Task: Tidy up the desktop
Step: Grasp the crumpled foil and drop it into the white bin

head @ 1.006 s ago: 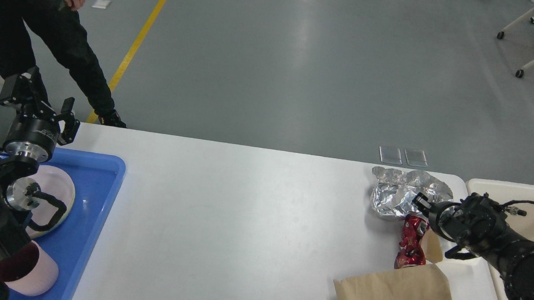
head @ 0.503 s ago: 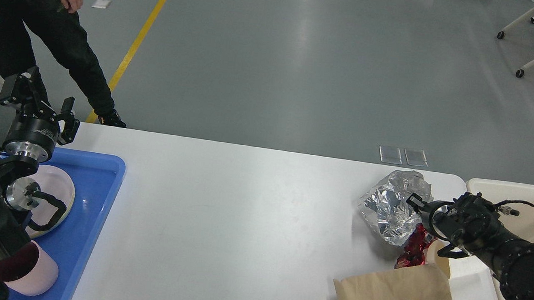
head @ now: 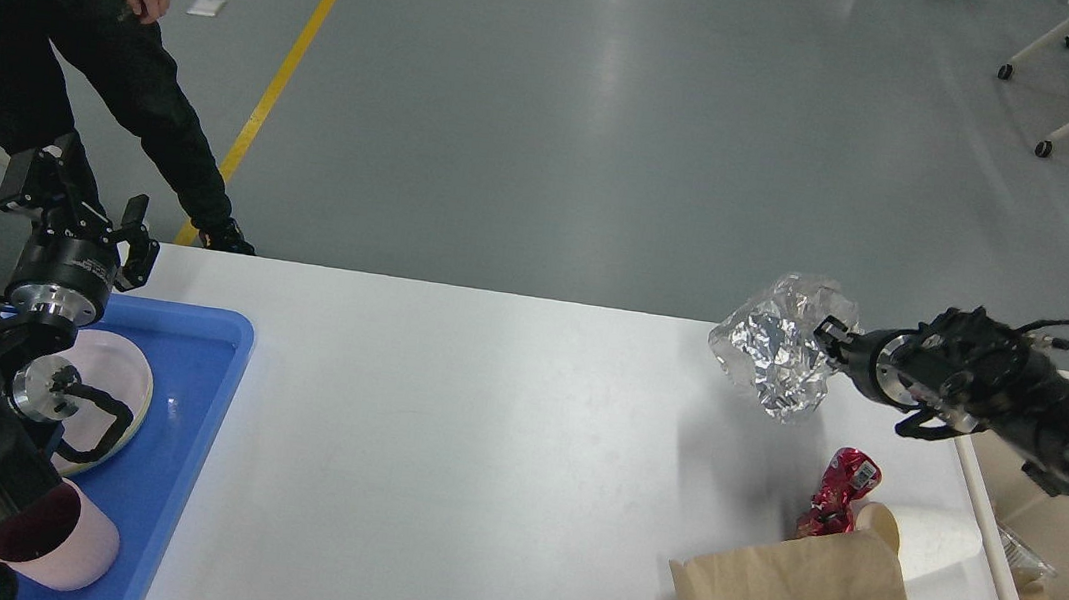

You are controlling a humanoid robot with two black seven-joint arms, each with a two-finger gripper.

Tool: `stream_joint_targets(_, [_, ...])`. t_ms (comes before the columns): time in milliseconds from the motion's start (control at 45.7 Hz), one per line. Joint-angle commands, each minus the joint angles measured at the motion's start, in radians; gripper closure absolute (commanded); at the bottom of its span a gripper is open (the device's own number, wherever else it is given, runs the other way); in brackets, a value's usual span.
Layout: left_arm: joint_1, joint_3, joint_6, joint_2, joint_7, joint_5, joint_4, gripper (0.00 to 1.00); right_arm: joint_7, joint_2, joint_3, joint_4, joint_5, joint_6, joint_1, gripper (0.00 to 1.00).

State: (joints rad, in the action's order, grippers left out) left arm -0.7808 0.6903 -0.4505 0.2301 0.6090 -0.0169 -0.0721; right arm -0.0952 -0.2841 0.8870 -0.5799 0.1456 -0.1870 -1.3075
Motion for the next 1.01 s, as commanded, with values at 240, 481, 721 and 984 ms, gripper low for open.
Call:
stream_joint_targets(240, [0.0, 0.0, 0.001, 0.0, 0.0, 0.0, 0.0, 0.04, 0.002, -0.204, 0.079, -0.29, -0.003, -0.239, -0.509, 1.0])
stream_joint_targets(481, [0.0, 0.0, 0.0, 0.0, 0.0, 0.0, 0.0, 0.04, 0.002, -0.28, 0.086, -0.285, -0.015, -0.307, -0.622, 1.0])
stream_joint_targets(721, [-0.002, 0.0, 0.0, 0.0, 0.0, 0.0, 0.0, 0.04, 0.0, -0.346, 0.118, -0.074, -0.018, -0.161, -0.351, 1.0])
stream_joint_targets(984, [0.0, 0.0, 0.0, 0.0, 0.0, 0.0, 0.0, 0.04, 0.002, -0.377, 0.099, 0.195, -0.004, 0.024, 0.063, 1.0])
